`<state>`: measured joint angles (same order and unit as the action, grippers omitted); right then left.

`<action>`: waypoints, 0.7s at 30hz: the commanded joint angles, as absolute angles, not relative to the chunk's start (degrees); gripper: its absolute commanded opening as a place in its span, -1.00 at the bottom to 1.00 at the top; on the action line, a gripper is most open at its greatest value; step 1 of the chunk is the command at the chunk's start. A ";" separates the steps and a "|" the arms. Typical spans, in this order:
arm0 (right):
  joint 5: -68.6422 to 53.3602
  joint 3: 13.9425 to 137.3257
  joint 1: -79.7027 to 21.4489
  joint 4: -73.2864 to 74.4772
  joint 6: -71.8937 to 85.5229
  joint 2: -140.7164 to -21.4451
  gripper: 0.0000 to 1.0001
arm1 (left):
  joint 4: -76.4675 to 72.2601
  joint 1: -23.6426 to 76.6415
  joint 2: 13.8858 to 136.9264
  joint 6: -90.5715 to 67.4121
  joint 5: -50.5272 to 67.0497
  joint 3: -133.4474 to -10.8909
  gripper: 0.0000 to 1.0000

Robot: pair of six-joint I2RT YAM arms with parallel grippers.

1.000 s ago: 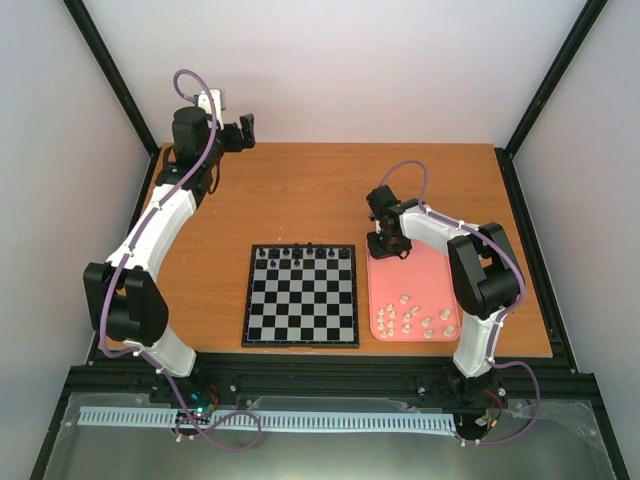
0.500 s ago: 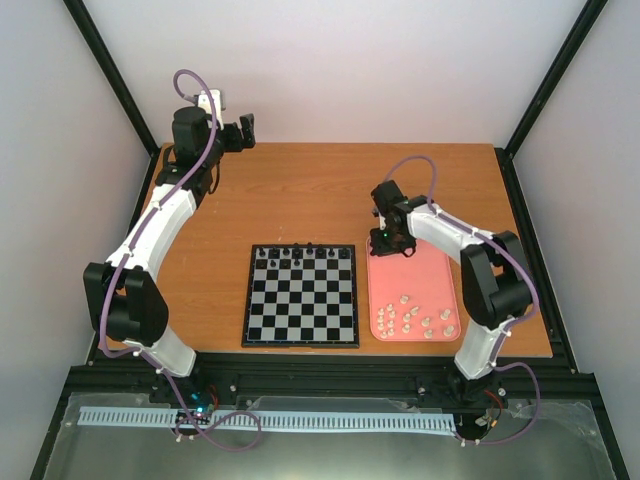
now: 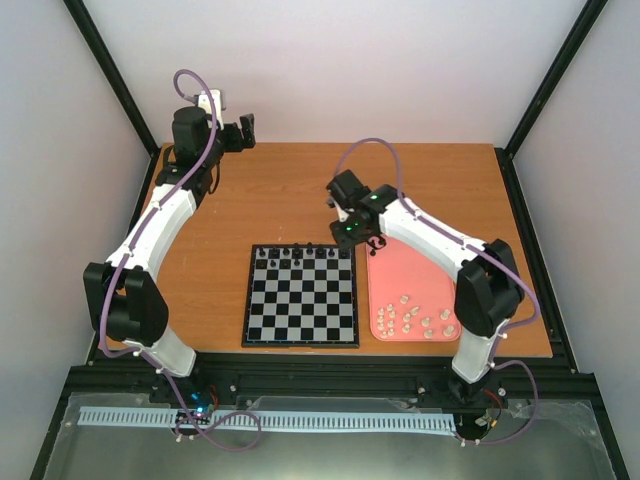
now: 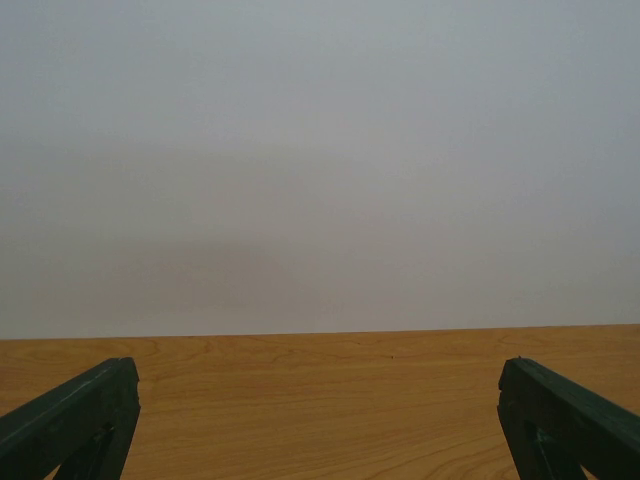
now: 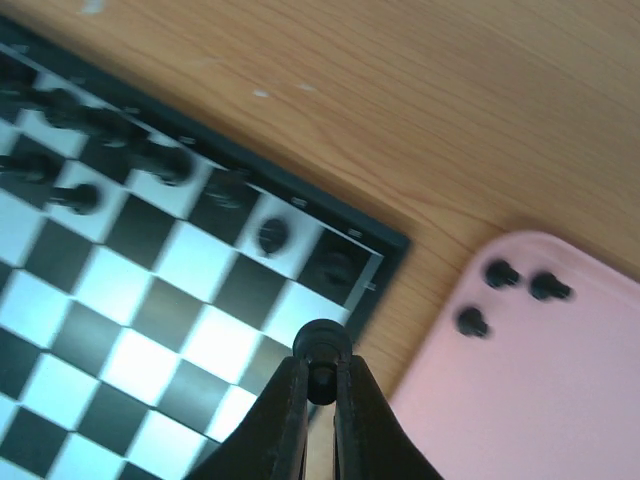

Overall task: Set up the chess pieces on the board
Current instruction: Place the chess piece on the chessboard.

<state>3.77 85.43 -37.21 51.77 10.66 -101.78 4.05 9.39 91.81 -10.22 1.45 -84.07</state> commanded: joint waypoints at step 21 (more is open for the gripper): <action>-4.19 100.60 -47.45 53.47 7.47 -120.55 -0.84 | 4.13 9.59 91.94 -10.11 1.23 -86.81 0.99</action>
